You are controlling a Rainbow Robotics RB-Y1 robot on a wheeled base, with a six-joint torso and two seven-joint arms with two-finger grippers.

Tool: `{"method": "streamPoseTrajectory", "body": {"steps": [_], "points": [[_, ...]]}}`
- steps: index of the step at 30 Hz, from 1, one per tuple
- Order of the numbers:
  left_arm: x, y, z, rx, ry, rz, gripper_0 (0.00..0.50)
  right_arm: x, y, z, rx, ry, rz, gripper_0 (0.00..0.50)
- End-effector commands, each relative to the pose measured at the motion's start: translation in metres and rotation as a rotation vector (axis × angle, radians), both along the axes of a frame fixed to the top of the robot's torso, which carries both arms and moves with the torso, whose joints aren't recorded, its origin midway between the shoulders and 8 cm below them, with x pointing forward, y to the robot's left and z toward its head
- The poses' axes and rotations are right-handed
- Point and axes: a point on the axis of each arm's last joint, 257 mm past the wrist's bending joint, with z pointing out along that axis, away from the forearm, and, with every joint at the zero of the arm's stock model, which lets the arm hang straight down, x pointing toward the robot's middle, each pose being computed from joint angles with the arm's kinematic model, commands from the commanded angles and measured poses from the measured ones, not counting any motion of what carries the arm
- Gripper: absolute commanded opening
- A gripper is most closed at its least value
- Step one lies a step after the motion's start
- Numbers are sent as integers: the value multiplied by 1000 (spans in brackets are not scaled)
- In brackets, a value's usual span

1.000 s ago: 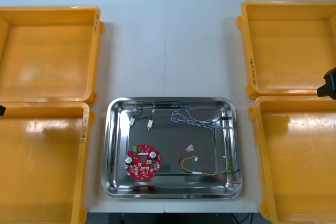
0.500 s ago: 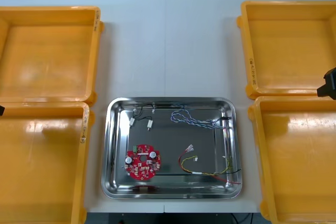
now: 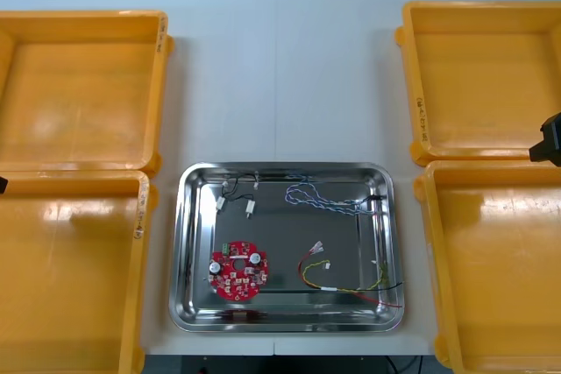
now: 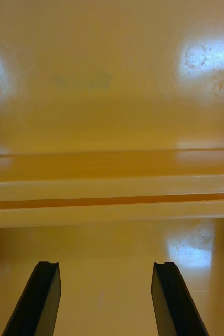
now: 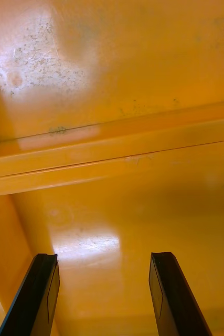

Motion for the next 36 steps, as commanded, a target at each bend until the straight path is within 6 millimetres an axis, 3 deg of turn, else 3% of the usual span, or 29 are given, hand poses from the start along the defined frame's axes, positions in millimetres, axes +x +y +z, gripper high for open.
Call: {"method": "streamPoseTrajectory", "body": {"steps": [1, 36], "points": [[-5, 5, -2, 15, 6, -9, 500, 0, -17, 20, -53, -39, 6, 500], [-5, 5, -2, 15, 6, -9, 500, 0, -17, 20, -53, -39, 6, 500]]}}
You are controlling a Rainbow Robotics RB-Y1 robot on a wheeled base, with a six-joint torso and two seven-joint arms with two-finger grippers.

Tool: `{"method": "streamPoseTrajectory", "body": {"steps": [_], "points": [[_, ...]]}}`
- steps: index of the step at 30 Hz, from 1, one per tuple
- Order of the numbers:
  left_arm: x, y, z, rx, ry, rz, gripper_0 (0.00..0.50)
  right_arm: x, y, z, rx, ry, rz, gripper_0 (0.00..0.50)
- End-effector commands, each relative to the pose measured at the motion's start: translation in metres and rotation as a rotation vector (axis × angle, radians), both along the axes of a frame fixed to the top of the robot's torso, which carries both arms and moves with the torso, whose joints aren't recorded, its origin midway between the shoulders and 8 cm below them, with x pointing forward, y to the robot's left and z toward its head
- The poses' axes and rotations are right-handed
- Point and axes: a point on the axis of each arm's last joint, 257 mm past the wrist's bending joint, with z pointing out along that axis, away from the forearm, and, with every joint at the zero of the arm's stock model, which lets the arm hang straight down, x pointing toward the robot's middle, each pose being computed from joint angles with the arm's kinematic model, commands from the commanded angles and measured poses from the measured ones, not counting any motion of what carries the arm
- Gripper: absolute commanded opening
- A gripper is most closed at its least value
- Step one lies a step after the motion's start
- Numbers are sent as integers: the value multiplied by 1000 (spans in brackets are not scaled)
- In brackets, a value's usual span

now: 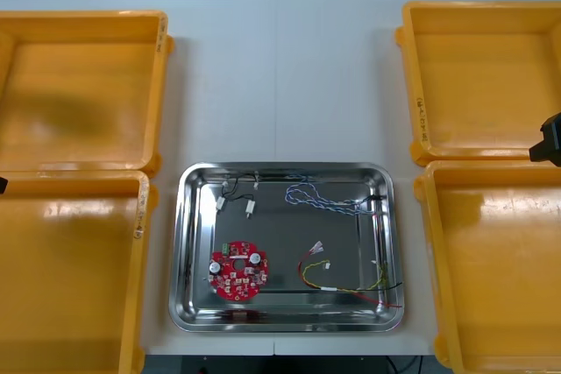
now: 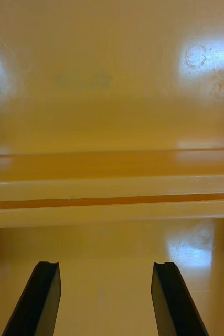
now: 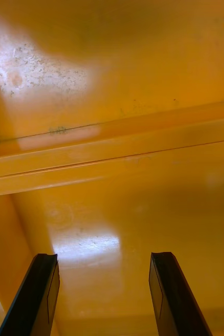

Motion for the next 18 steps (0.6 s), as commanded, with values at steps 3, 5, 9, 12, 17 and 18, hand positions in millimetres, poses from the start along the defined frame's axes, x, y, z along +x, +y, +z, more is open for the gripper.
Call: {"method": "streamPoseTrajectory", "body": {"steps": [3, 5, 9, 12, 17, 18], "points": [[-5, 5, -2, 15, 6, -10, 500, 0, -17, 20, -53, -39, 6, 500], [-5, 5, -2, 15, 6, -10, 500, 0, -17, 20, -53, -39, 6, 500], [-5, 5, -2, 15, 6, -10, 500, 0, -17, 20, -53, -39, 6, 500], [-5, 5, -2, 15, 6, -10, 500, 0, -17, 20, -53, -39, 6, 500], [-5, 5, -2, 15, 6, -10, 500, 0, -17, 20, -53, -39, 6, 500], [-5, 5, -2, 15, 6, -10, 500, 0, -17, 20, -53, -39, 6, 500]]}}
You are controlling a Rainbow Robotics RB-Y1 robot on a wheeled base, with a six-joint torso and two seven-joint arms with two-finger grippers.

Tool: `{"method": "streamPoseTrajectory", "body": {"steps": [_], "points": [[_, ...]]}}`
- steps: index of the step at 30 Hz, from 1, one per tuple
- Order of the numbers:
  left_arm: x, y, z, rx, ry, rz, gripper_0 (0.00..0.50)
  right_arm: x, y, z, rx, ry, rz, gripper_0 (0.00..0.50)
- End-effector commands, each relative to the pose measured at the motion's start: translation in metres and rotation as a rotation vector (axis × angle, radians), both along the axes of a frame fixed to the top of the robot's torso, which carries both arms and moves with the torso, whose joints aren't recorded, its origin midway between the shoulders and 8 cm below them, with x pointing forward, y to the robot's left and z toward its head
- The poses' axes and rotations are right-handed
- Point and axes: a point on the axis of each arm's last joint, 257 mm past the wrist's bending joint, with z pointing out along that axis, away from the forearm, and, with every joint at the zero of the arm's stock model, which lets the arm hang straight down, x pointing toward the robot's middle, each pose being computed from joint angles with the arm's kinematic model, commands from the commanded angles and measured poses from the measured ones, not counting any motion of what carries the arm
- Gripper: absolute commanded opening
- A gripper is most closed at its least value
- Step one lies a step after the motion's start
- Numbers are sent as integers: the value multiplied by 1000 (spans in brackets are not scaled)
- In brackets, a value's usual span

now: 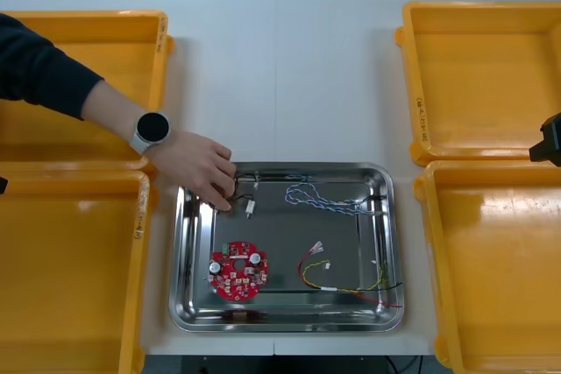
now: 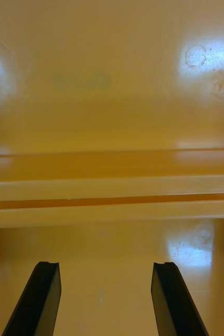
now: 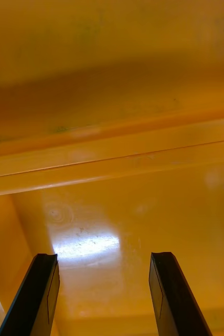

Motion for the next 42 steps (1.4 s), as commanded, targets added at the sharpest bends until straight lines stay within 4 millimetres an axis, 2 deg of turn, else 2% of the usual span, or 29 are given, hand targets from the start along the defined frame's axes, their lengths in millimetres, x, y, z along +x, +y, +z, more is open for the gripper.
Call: {"method": "streamPoseTrajectory", "body": {"steps": [1, 42], "points": [[-4, 4, -2, 15, 5, -10, 500, 0, -17, 20, -53, -39, 6, 500], [-4, 4, -2, 15, 5, -10, 500, 0, -17, 20, -53, -39, 6, 500]]}}
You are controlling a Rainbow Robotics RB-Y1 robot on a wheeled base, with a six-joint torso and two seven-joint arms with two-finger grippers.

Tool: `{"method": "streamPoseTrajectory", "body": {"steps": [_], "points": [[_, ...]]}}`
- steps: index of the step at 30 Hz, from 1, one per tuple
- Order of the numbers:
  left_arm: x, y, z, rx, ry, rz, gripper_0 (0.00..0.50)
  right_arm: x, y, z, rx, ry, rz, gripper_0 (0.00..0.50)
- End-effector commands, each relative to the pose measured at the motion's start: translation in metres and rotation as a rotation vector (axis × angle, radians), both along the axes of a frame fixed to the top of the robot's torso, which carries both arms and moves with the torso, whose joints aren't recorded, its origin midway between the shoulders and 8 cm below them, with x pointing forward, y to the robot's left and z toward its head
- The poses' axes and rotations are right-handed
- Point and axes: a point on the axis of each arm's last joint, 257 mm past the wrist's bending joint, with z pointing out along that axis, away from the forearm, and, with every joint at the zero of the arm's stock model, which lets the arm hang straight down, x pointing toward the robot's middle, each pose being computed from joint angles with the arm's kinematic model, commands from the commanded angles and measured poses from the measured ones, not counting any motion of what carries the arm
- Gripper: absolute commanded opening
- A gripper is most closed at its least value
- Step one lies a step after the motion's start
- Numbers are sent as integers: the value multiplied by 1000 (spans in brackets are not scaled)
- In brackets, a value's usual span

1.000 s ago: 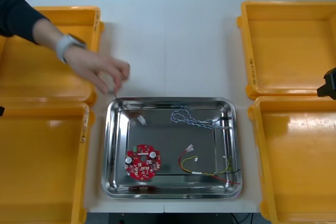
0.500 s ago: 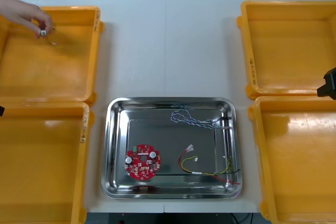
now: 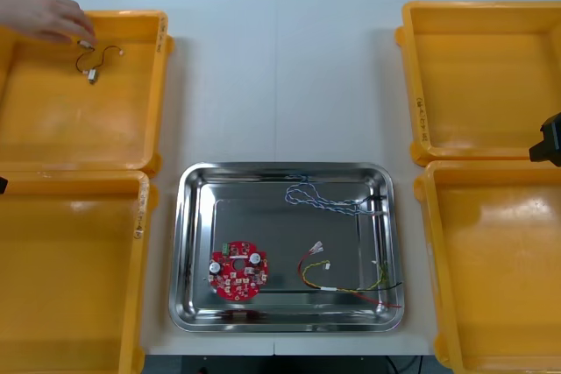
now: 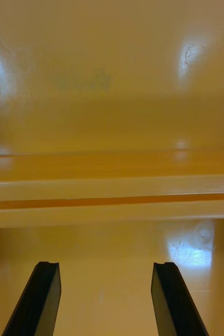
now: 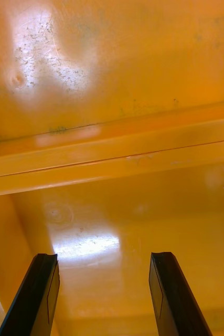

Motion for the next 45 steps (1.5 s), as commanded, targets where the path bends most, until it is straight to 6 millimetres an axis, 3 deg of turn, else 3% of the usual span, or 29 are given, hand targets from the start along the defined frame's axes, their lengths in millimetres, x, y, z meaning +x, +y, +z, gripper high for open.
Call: {"method": "streamPoseTrajectory", "body": {"steps": [1, 45], "points": [[-4, 4, -2, 15, 5, -10, 500, 0, -17, 20, -53, -39, 6, 500], [-4, 4, -2, 15, 5, -10, 500, 0, -17, 20, -53, -39, 6, 500]]}}
